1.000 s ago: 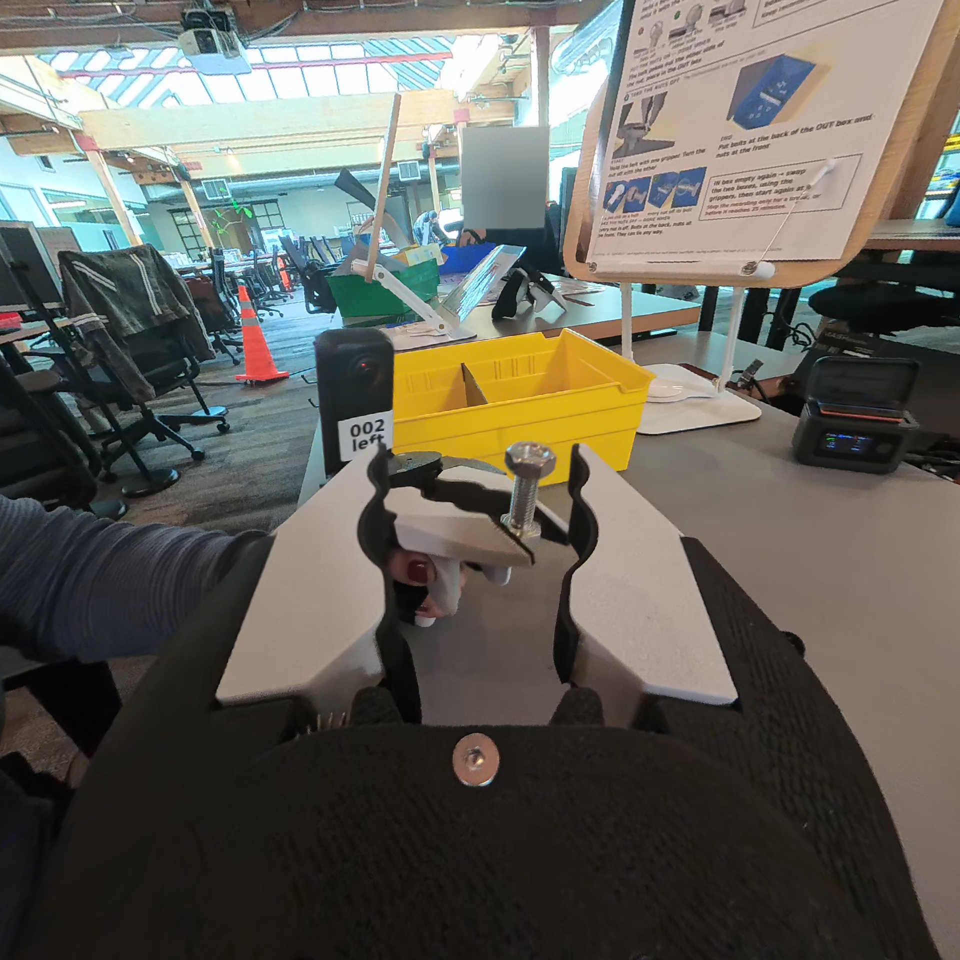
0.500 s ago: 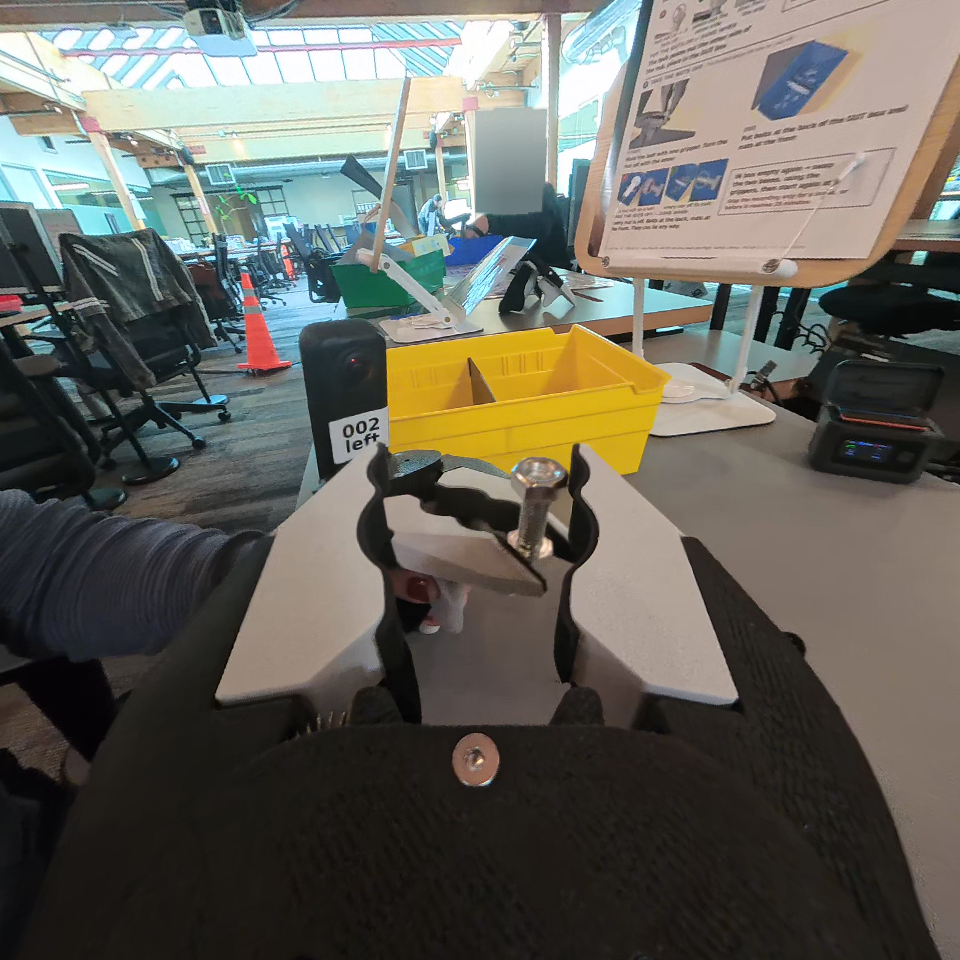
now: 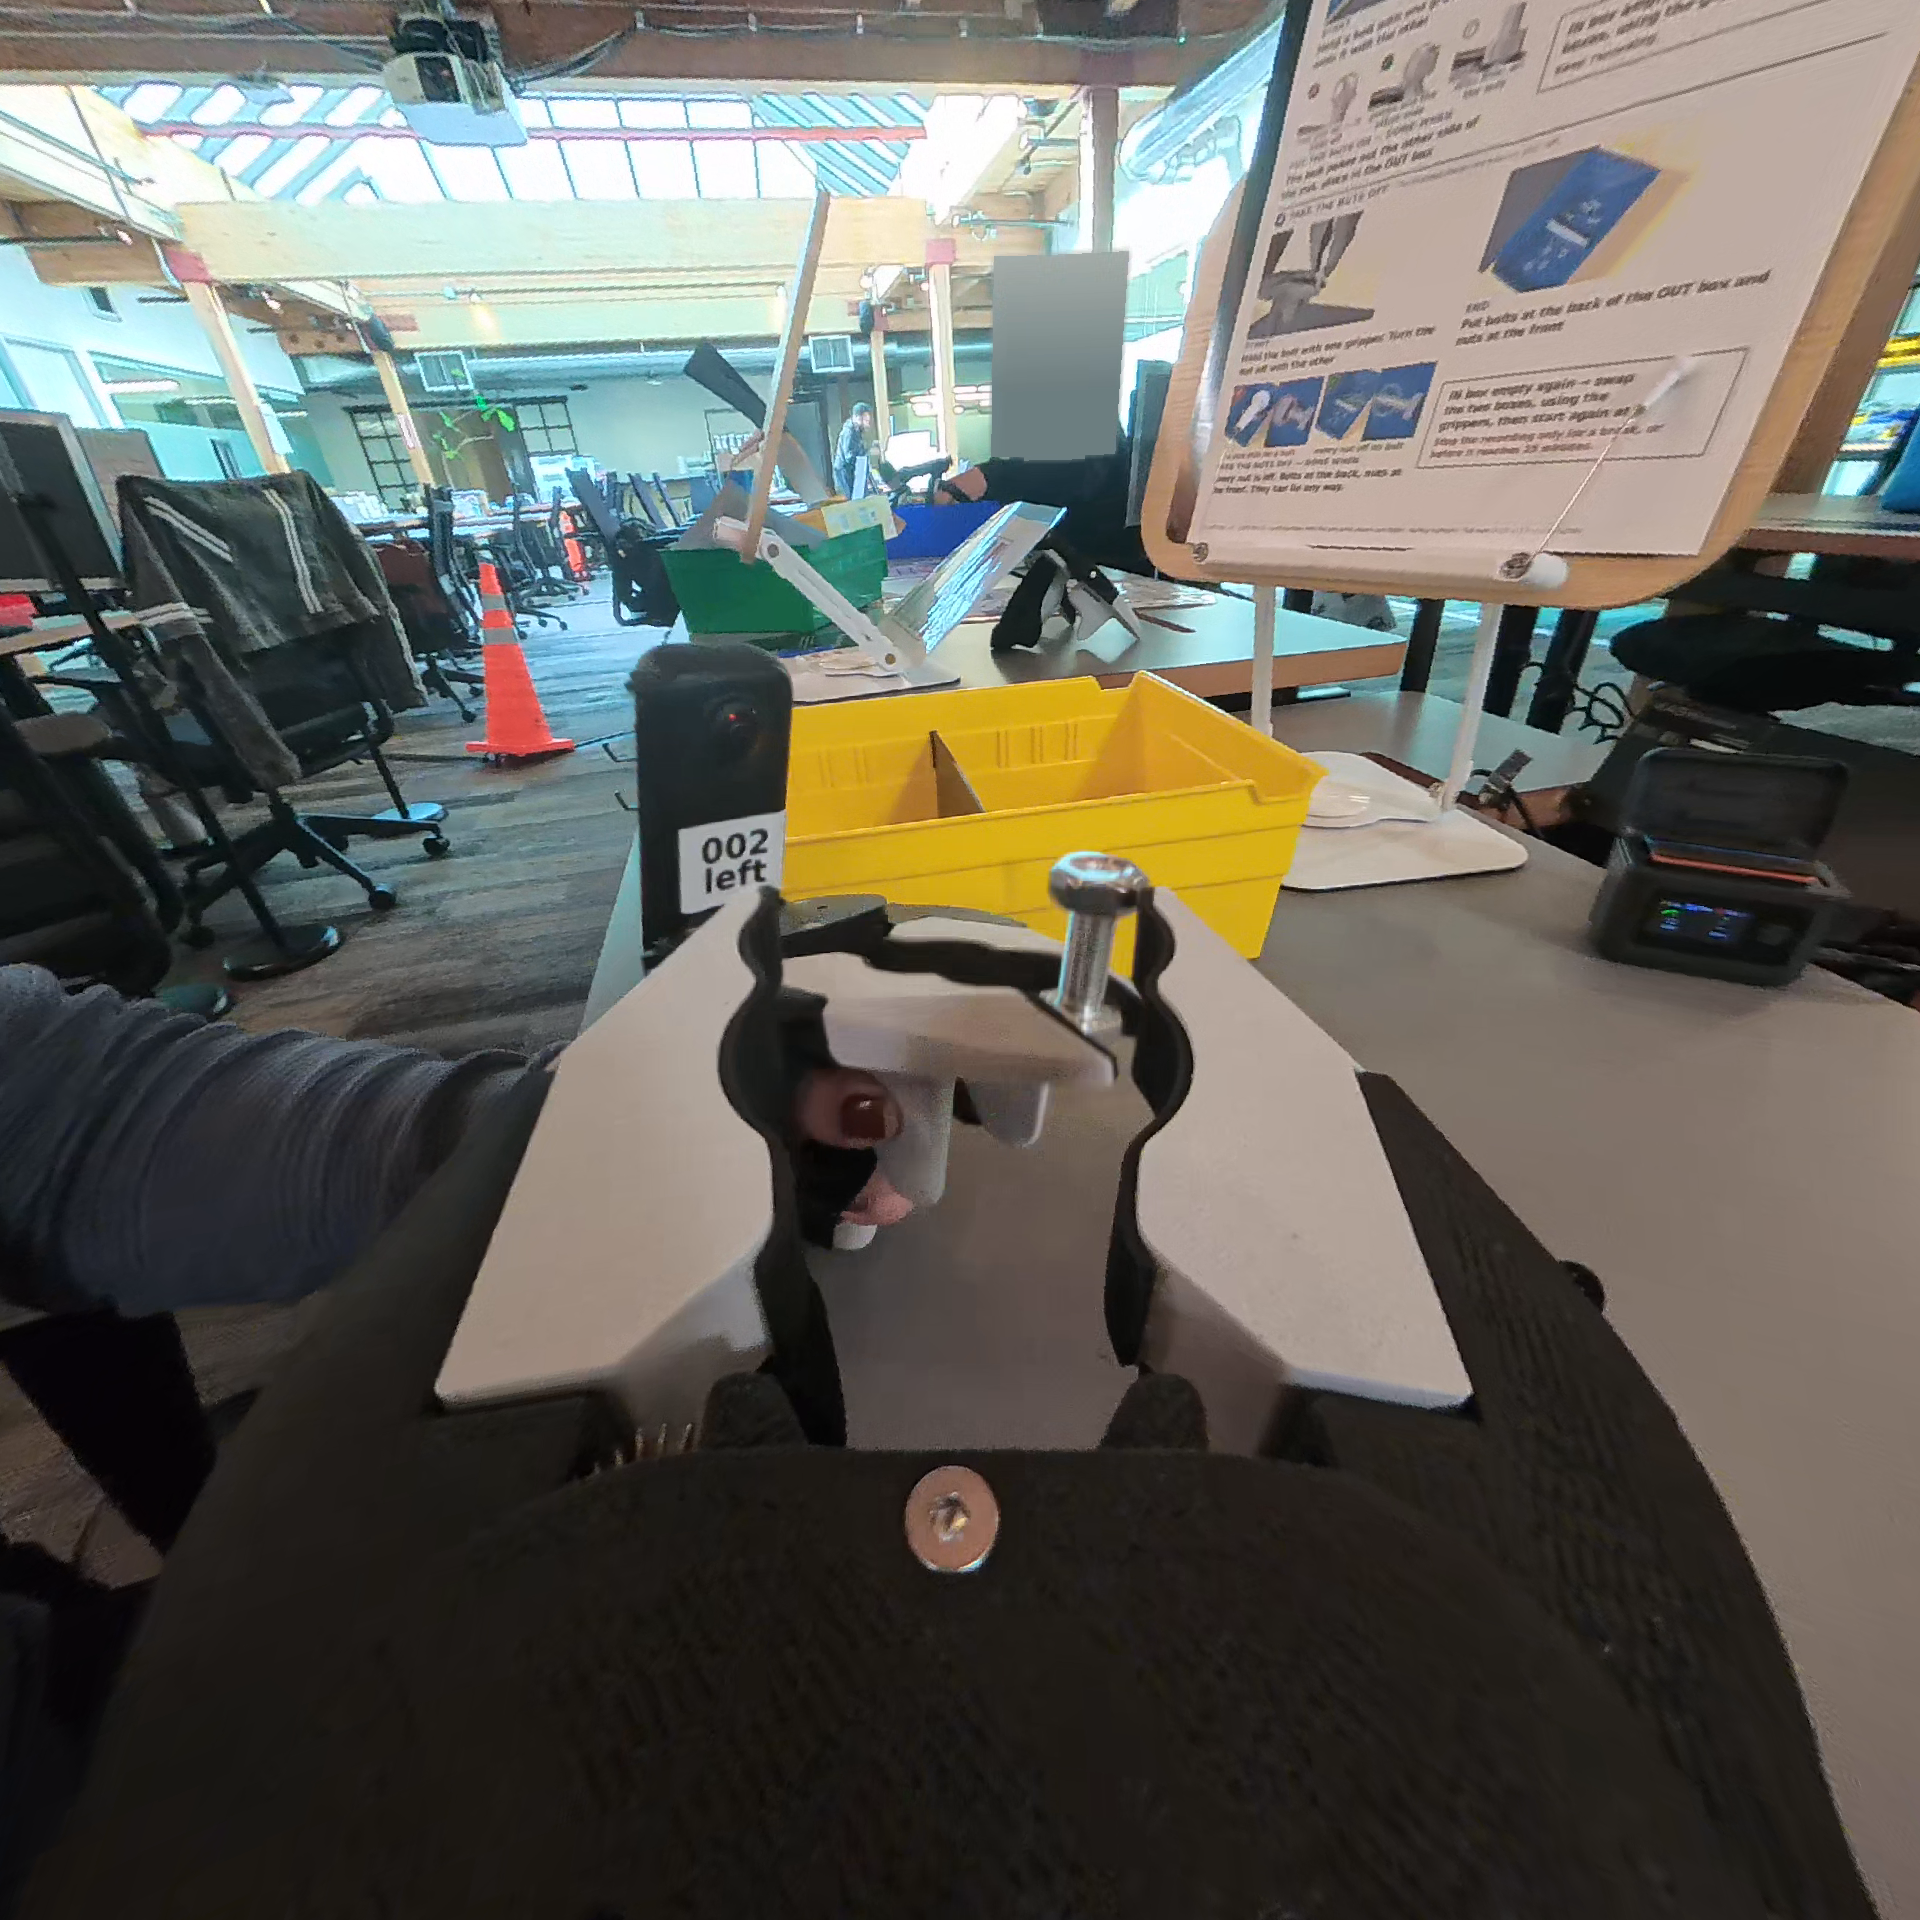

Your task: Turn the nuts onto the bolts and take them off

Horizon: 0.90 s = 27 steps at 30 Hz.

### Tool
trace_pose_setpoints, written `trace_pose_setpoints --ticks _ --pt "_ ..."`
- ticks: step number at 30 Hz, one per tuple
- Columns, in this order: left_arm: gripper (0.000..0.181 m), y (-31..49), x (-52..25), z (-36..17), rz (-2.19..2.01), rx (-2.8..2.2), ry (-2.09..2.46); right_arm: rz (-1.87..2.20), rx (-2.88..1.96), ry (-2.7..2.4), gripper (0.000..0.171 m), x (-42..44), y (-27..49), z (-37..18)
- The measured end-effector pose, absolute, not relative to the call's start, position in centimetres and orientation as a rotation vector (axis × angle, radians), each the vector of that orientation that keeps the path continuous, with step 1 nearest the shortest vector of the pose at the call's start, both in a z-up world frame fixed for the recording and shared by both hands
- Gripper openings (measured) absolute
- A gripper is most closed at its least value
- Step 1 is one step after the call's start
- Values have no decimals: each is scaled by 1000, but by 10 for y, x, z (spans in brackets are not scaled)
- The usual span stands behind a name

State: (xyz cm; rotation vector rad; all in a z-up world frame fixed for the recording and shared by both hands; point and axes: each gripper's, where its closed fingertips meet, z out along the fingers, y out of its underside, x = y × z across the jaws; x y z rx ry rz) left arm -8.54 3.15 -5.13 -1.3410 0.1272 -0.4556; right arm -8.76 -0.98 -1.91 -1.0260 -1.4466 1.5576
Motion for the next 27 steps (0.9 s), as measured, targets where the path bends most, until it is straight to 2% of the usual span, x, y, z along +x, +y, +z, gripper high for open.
trace_pose_setpoints --ticks 7,13,19,27 --pt "17 30 -57 -55 -489 -1362 274 1579 -1037 -1436 67 -92 -7 -19" --pt "17 31 -90 -50 -459 -1333 105 1571 -1014 -1426 63 -85 -6 -20" --pt "17 31 -53 -55 -505 -1361 283 1594 -1016 -1416 63 -92 -7 -20" --pt "17 30 -84 -50 -504 -1329 134 1602 -1031 -1382 60 -87 2 -23"
